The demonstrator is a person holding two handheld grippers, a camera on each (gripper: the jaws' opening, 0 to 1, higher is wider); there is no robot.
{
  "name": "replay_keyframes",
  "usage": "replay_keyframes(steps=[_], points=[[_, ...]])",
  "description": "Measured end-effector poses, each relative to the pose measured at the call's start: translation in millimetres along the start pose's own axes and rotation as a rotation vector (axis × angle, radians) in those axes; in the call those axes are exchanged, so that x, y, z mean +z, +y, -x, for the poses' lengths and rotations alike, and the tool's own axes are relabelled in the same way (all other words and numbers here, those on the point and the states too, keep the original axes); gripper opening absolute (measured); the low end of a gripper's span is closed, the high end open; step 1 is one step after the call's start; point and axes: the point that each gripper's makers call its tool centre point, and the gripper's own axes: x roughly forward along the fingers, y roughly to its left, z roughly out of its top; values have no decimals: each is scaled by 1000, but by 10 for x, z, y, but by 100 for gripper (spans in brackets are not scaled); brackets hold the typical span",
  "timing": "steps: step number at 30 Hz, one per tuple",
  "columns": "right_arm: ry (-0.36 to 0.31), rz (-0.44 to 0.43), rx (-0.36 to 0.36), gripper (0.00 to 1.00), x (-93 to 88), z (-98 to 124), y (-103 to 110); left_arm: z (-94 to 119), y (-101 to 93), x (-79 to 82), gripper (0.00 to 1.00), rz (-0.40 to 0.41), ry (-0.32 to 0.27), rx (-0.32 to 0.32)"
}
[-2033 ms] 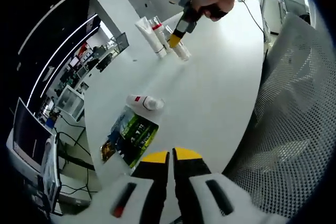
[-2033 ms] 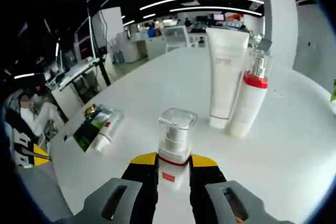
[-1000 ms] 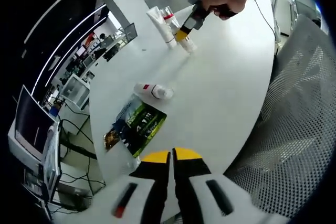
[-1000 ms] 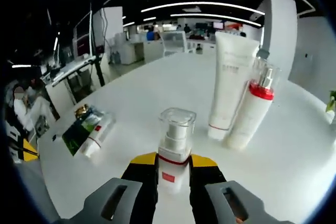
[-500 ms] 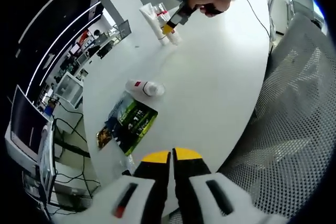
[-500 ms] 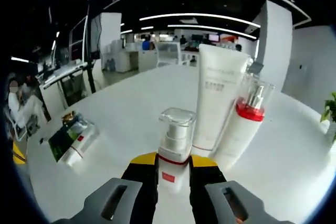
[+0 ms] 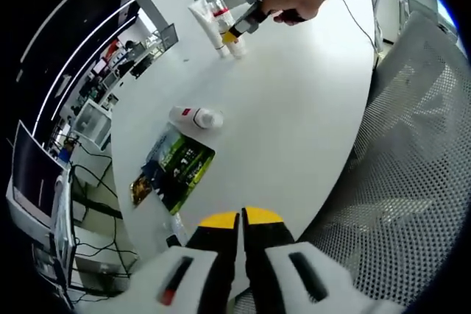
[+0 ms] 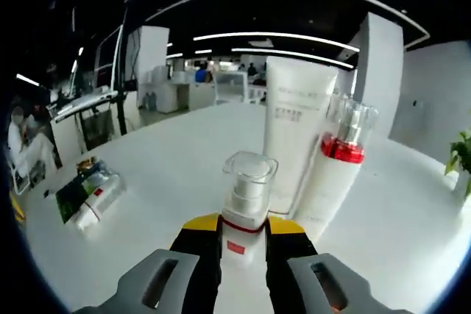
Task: Arrange the skincare products in the storage area until every visible bottle or jar stands upright without overlapping.
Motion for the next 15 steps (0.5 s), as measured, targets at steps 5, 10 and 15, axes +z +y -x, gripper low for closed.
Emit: replay_keyframes(steps=[5, 10, 15], points=[[-2, -7, -18, 17, 16, -4, 1, -3, -20, -7, 0, -7, 4, -8], [-5, -56, -32, 17, 60, -86, -58, -17, -65, -28, 0, -29, 21, -20], [-20, -97, -55, 17, 79, -170, -126, 0, -141, 78, 0, -30, -34, -53]])
